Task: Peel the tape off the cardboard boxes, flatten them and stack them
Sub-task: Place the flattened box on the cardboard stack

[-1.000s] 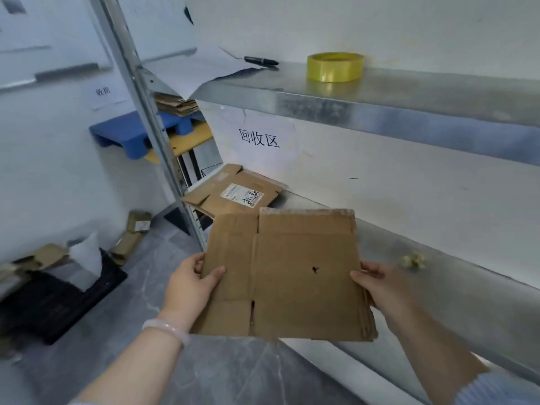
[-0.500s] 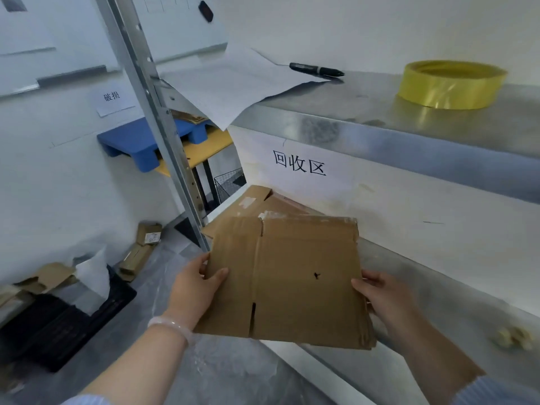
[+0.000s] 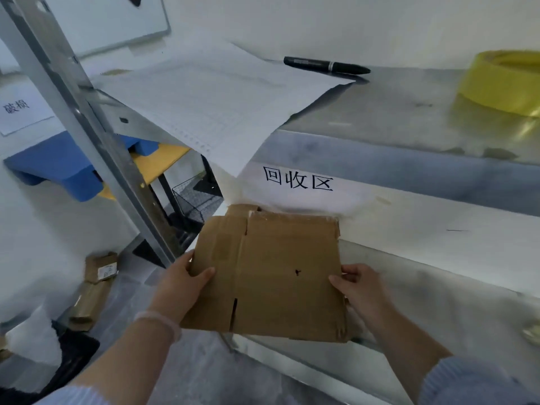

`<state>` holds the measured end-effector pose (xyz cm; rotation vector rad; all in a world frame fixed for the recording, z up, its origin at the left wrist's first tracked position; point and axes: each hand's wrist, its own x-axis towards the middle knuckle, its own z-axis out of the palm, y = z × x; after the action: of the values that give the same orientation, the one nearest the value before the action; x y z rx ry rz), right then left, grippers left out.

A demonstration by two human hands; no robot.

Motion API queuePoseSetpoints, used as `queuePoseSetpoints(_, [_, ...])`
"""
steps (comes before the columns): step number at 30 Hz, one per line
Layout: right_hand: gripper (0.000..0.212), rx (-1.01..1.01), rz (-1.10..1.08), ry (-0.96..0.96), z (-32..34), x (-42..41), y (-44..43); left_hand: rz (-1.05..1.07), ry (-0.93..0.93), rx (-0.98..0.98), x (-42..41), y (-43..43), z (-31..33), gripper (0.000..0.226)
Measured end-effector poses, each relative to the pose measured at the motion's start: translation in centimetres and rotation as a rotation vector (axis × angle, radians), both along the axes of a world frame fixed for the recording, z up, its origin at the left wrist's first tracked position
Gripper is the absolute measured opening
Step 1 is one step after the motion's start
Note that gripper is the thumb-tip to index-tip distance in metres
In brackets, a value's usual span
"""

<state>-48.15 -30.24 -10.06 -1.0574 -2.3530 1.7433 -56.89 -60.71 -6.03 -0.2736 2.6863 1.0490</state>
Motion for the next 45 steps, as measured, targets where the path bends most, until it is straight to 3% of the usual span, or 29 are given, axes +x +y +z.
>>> queuePoseSetpoints(10, [0.044, 0.170, -0.225, -0.115, -0.7, -2.2, -4.7, -0.279, 0.076, -0.045, -9.1, 0.5, -2.3, 0.057])
queuePoseSetpoints(16, [0.060, 0.166, -0.255, -0.171, -1.3, -3.5, -6.7, -0.355, 0.079, -0.250, -12.2, 1.1, -3.3, 0.077])
queuePoseSetpoints(21, [0.078, 0.232, -0.192, -0.238, -1.8, -3.9, -8.4, -0.550, 0.113, -0.475, -12.1, 1.0, -4.4, 0.082])
queuePoseSetpoints(24, [0.083, 0.440, -0.079, -0.272, -1.8, -3.7, -9.1, -0.693, 0.222, -0.562, -12.5, 0.6, -5.3, 0.072])
queuePoseSetpoints(28, [0.073, 0.710, 0.154, -0.416, -2.1, -3.7, -9.7, -0.803, 0.182, -0.599, -13.0, 0.6, -6.6, 0.068])
queuePoseSetpoints(35, [0.076, 0.793, 0.264, -0.467, -2.6, -3.2, -9.7, -0.793, 0.220, -0.571, -12.8, 0.6, -6.9, 0.067])
queuePoseSetpoints(39, [0.076, 0.819, 0.196, -0.369, -1.4, -2.0, -9.2, -0.802, 0.422, -0.460, -12.0, 1.1, -5.7, 0.061])
queuePoseSetpoints(45, [0.068, 0.851, 0.069, -0.238, 0.5, 3.8, -7.5, -1.034, 0.704, -0.260, -8.2, 5.9, -3.0, 0.050])
